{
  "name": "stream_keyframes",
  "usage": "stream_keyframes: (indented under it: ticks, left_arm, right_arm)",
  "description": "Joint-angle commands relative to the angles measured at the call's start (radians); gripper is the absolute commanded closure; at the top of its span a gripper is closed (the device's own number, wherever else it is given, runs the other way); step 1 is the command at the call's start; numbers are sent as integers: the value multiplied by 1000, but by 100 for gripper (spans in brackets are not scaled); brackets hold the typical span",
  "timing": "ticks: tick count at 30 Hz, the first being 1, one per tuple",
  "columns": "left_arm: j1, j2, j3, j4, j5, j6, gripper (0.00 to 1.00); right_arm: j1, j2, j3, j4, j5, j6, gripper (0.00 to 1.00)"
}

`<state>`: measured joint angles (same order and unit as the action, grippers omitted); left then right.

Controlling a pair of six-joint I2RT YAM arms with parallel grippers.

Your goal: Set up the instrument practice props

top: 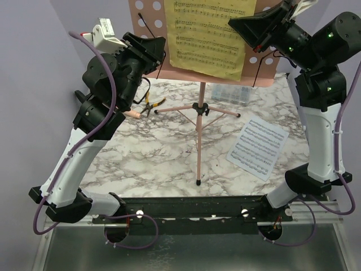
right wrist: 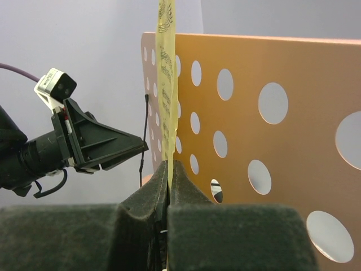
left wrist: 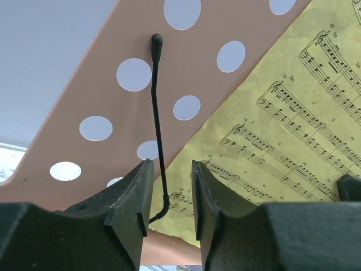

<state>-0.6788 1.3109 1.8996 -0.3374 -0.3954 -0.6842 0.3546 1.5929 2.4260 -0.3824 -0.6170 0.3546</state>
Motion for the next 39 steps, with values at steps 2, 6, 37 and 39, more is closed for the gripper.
stream_keyframes:
  ticks: [2,6,37,39]
  left_arm:
    - [7,8,-13,27,-22,-18,64]
    - [11,4,-21,42,-10,-15,68]
    - [25,-131,-263,361,60,30,100]
    - [24,-127,-257,359,72,28,100]
  right_arm:
    - [12,18,-21,46,-7,12,100]
    - [28,14,-48,70,6,9,100]
    - [193,56,-104,144,199,-64,100]
    - [206,67,-103,157,200,-67,100]
